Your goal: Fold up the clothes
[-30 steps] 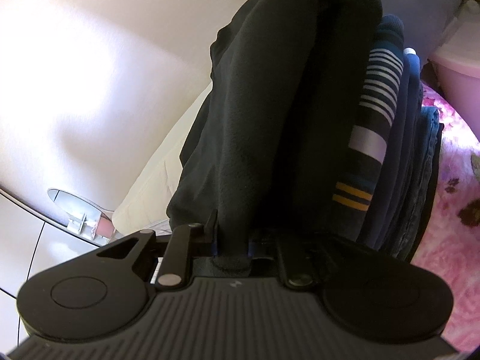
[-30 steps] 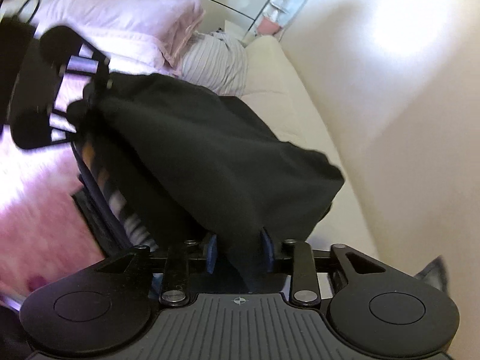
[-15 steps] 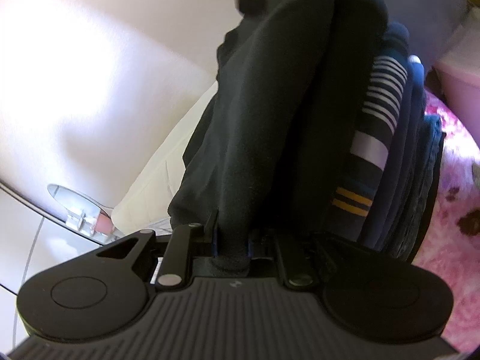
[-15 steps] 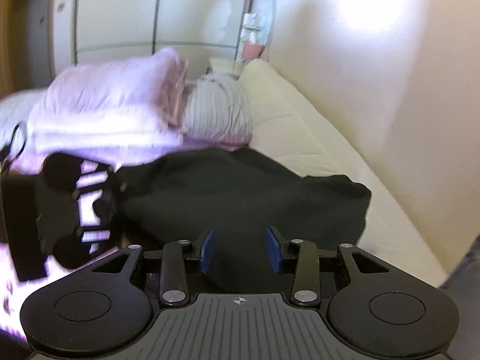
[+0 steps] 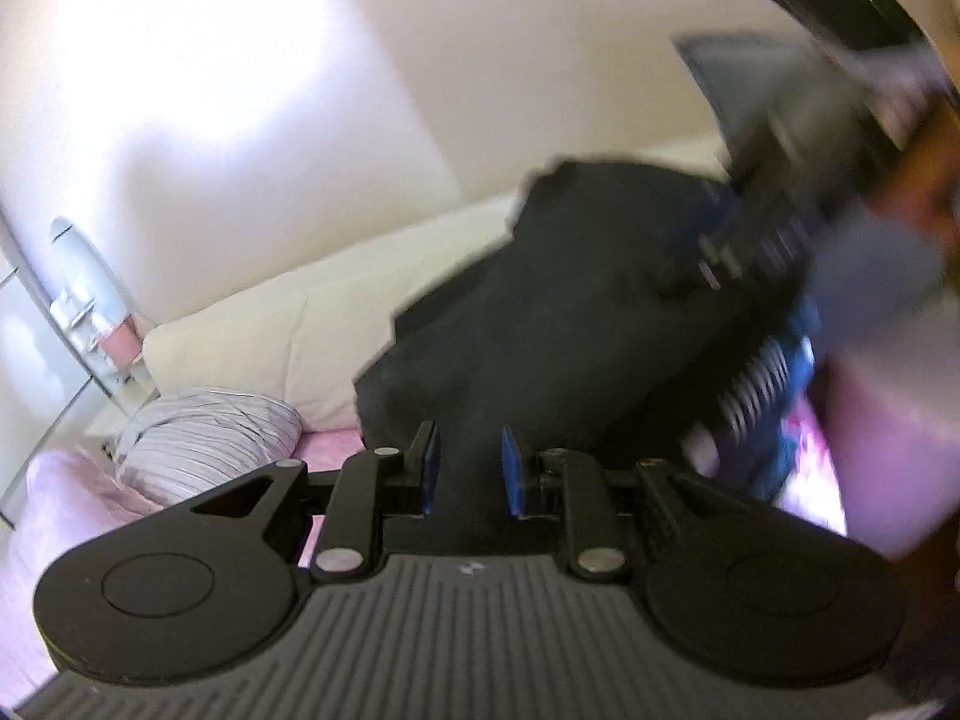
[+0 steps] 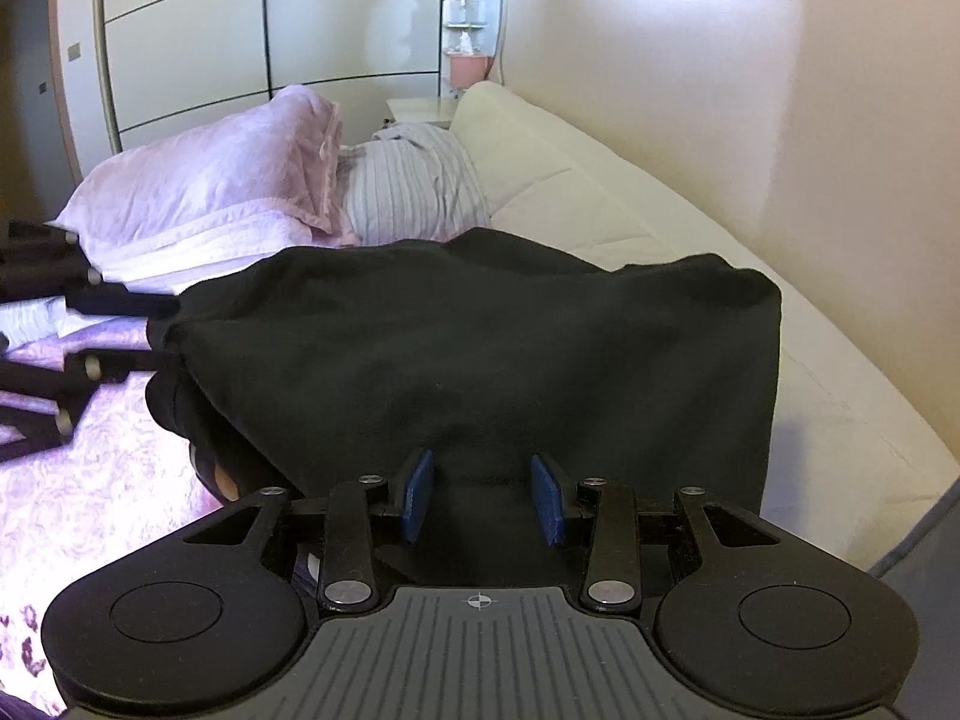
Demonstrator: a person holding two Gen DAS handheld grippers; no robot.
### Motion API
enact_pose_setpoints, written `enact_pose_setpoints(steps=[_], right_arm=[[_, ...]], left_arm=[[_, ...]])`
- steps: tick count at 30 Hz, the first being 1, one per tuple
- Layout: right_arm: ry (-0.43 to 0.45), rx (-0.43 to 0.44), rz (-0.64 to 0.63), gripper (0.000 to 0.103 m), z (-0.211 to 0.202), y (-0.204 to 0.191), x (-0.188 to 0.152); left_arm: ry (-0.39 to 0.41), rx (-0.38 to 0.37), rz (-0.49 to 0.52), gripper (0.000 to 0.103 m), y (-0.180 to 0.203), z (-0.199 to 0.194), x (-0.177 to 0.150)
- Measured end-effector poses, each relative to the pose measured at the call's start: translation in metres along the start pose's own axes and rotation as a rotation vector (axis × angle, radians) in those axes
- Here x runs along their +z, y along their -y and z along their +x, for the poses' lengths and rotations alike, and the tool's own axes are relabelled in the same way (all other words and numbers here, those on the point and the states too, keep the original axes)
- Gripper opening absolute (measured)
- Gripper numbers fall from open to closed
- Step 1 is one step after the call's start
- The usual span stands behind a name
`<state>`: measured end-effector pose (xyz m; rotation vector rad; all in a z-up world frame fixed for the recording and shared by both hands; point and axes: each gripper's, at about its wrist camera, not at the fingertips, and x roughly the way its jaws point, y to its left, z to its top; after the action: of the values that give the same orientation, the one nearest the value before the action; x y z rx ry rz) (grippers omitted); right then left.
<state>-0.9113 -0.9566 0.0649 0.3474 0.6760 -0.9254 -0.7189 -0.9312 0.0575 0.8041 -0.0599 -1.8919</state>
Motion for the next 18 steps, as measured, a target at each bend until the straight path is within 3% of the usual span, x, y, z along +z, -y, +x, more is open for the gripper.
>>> enact_pose_setpoints(steps=[5, 12, 18], right_arm=[[0.011, -0.004, 0.02, 0.038, 0.004, -0.003, -0.003], [0.049, -0.01, 0.043, 0.038, 0.008, -0.001, -0.011], [0.049, 0.041, 0.045, 0.039, 0.001, 0.007, -0.004]], left_arm=[[0.009, -0.017, -0.067, 0.019, -0.026, -0.011, 0.017], [-0.164, -0.077, -0.123, 0.017, -0.03, 0.043, -0.002], [-0.161, -0.066, -0.193, 0.017, -0.035, 0.04, -0.013]])
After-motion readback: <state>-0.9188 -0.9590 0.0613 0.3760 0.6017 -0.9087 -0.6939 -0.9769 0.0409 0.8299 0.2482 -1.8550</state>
